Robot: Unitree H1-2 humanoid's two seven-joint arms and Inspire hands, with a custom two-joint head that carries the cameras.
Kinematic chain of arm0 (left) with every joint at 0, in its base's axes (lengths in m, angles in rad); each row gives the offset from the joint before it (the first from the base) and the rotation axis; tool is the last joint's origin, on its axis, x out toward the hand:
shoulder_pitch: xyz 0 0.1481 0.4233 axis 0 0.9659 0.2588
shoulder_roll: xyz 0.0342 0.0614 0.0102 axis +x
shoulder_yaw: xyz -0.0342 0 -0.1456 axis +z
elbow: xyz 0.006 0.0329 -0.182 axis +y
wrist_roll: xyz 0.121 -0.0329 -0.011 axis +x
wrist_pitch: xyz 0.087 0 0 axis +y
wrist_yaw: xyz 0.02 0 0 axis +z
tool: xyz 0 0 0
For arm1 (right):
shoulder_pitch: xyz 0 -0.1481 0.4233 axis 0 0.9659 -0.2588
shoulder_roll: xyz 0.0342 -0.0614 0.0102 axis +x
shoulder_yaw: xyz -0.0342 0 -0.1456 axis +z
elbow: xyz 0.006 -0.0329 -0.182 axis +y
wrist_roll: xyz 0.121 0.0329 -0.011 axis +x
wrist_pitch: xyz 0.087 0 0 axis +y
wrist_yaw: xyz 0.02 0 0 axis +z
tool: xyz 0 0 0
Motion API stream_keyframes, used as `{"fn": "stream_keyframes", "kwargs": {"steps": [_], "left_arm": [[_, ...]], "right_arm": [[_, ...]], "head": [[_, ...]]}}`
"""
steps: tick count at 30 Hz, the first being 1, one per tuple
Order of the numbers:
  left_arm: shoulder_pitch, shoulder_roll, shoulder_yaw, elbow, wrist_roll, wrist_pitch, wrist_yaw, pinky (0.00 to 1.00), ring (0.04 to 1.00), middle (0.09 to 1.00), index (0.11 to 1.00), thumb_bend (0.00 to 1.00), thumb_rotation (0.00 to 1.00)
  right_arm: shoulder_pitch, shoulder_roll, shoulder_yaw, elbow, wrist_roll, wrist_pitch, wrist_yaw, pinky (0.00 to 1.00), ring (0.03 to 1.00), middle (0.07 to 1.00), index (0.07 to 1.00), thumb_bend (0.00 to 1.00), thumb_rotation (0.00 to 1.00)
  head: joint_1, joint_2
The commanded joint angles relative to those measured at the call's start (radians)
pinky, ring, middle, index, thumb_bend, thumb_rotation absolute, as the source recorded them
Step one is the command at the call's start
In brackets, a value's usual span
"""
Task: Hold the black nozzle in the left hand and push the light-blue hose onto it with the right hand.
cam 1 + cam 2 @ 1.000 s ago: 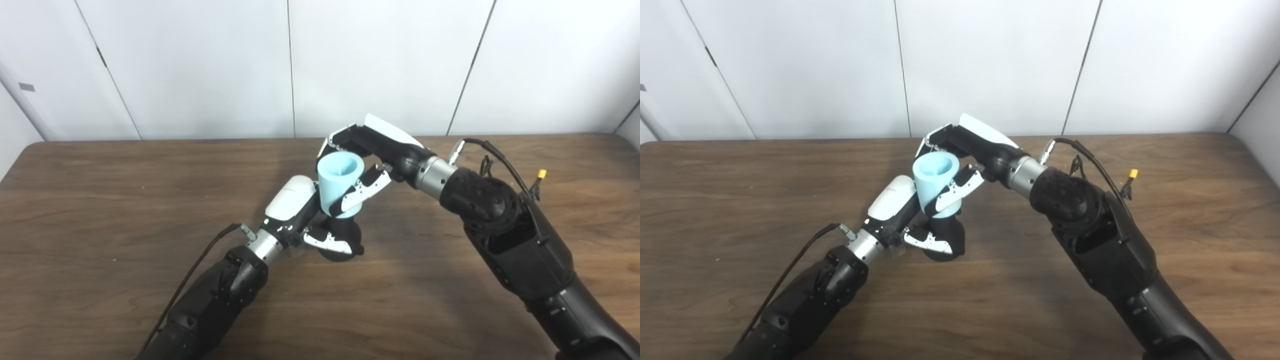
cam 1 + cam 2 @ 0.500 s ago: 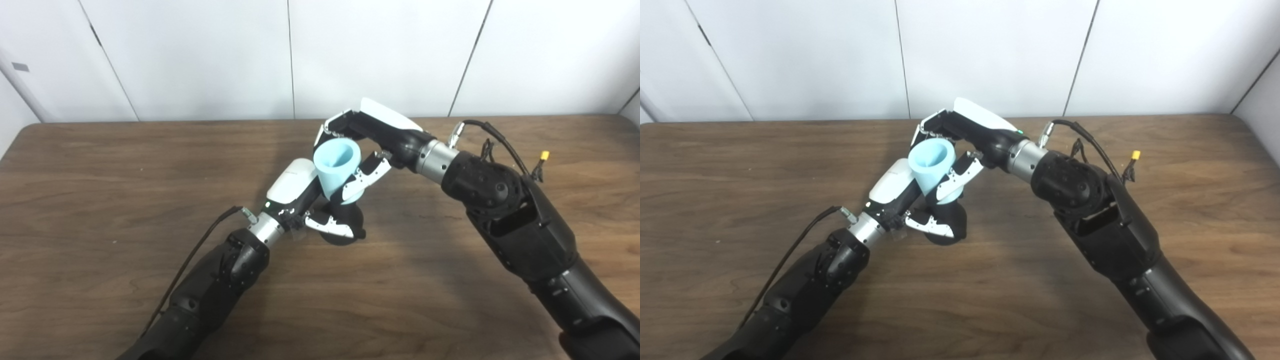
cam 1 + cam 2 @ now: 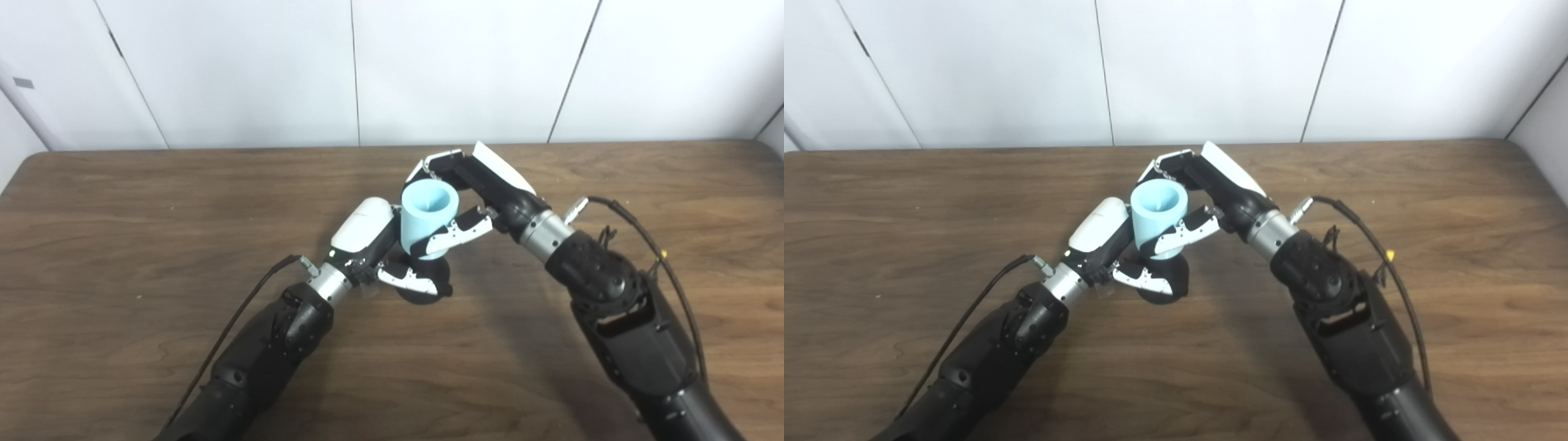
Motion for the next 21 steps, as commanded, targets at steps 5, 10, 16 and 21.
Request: {"fn": "stream_keyframes", "kwargs": {"steps": [5, 10, 16, 21], "left_arm": [[0.162, -0.011, -0.030, 0.082, 0.016, 0.055, -0.034, 0.34, 0.401, 0.468, 0.502, 0.50, 0.00], [0.163, -0.009, -0.032, 0.081, 0.021, 0.052, -0.028, 0.35, 0.398, 0.465, 0.502, 0.50, 0.00], [0.161, -0.011, -0.033, 0.084, 0.026, 0.053, -0.021, 0.34, 0.391, 0.466, 0.504, 0.50, 0.00], [0.160, -0.011, -0.033, 0.082, 0.026, 0.059, -0.025, 0.33, 0.383, 0.463, 0.508, 0.50, 0.00]], "right_arm": [[0.036, 0.028, -0.003, 0.000, -0.055, 0.111, -0.026, 0.39, 0.445, 0.490, 0.481, 0.52, 0.00], [0.049, 0.039, -0.001, 0.016, -0.040, 0.092, -0.035, 0.38, 0.437, 0.484, 0.488, 0.52, 0.00], [0.056, 0.025, 0.027, 0.027, -0.045, 0.078, -0.012, 0.36, 0.429, 0.481, 0.502, 0.52, 0.00], [0.071, 0.005, 0.046, 0.049, -0.025, 0.025, 0.005, 0.38, 0.431, 0.477, 0.493, 0.52, 0.00]], "head": [[0.005, 0.006], [0.006, 0.010], [0.007, 0.010], [0.008, 0.012]]}}
